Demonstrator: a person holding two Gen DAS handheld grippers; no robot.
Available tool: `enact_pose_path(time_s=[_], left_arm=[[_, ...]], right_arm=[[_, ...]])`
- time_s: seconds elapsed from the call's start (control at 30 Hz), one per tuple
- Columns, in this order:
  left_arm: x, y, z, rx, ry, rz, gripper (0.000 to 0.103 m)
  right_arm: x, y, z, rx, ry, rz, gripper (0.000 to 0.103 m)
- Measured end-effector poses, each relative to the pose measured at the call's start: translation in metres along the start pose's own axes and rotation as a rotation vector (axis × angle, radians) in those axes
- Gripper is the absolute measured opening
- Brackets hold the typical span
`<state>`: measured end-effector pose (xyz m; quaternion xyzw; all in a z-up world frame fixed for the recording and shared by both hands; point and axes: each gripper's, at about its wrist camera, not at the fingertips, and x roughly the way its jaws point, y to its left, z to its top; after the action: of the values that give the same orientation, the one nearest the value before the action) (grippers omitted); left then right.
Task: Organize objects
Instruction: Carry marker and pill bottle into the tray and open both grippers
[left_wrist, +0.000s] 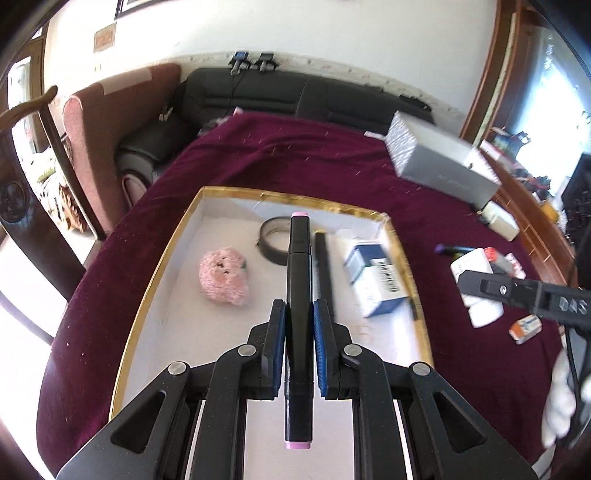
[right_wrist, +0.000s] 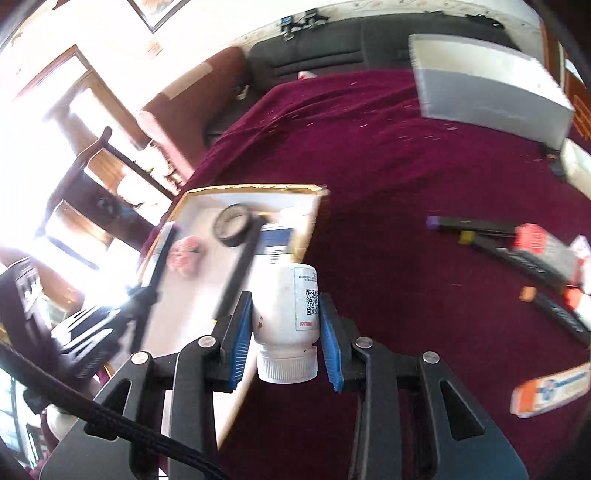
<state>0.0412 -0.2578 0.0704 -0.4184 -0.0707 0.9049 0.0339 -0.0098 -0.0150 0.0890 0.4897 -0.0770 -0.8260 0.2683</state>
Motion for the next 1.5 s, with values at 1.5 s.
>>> enact_pose_path(time_s=[1.5], left_arm=[[0.035,0.023,-0.003,-0.105,0.165,0.033,0.029]], right_arm=[[0.097,0.047,0.003,0.0,0.15,-0.062,0.032]])
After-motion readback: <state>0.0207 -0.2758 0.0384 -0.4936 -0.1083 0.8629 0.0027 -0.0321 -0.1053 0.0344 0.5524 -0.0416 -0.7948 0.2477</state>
